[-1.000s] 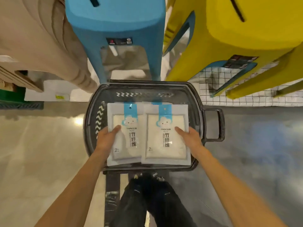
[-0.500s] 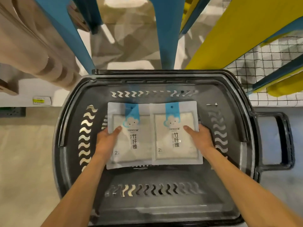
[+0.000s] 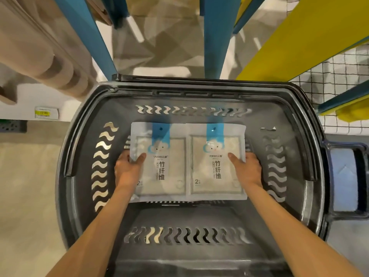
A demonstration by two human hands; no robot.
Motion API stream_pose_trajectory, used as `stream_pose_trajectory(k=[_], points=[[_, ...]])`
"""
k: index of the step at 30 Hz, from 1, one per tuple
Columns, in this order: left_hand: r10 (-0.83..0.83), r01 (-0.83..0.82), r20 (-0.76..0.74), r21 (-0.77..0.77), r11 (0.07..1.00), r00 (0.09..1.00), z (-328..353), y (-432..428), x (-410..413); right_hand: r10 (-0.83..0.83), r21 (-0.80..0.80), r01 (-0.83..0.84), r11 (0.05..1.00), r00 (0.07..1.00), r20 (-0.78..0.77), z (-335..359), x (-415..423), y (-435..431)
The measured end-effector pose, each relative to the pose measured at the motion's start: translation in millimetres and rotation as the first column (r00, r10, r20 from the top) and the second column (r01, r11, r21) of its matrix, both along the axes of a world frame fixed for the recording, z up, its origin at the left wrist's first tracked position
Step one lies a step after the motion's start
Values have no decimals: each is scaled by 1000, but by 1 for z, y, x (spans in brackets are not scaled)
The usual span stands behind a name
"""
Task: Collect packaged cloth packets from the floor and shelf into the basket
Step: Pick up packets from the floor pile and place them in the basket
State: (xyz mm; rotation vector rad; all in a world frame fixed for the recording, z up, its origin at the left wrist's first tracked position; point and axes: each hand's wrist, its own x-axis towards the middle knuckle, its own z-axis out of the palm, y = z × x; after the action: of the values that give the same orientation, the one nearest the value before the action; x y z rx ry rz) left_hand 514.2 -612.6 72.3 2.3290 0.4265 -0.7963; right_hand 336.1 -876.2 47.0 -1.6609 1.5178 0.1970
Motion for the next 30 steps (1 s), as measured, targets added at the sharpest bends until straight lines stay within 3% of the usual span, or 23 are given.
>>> stream_pose_trajectory(k=[3, 7, 10, 14, 21, 25, 30], points=[[-16, 18, 41, -31, 999, 999, 19, -1, -3, 7, -3, -7, 1000, 999, -41, 19, -1, 6], [-267, 267, 88, 14, 964, 960, 63, 4, -7, 199, -16, -204, 979, 968, -151, 64, 1, 16], [-493, 479, 102, 137, 867, 864, 108, 6, -9, 419, 7, -431, 903, 875, -243, 119, 10, 23], [-673, 628, 60, 304, 716, 737, 194, 0, -11, 679, -21, -713, 701, 676, -287, 205, 27, 33], [-722, 592, 130, 484, 645, 680, 370, 10, -20, 876, -104, -936, 338, 353, -328, 376, 69, 59], [-620, 469, 197, 495, 732, 760, 465, 47, -27, 926, -193, -962, 195, 245, -286, 471, 95, 88], [-500, 305, 223, 569, 764, 837, 566, 110, -43, 959, -311, -950, -12, 77, -274, 571, 125, 147]])
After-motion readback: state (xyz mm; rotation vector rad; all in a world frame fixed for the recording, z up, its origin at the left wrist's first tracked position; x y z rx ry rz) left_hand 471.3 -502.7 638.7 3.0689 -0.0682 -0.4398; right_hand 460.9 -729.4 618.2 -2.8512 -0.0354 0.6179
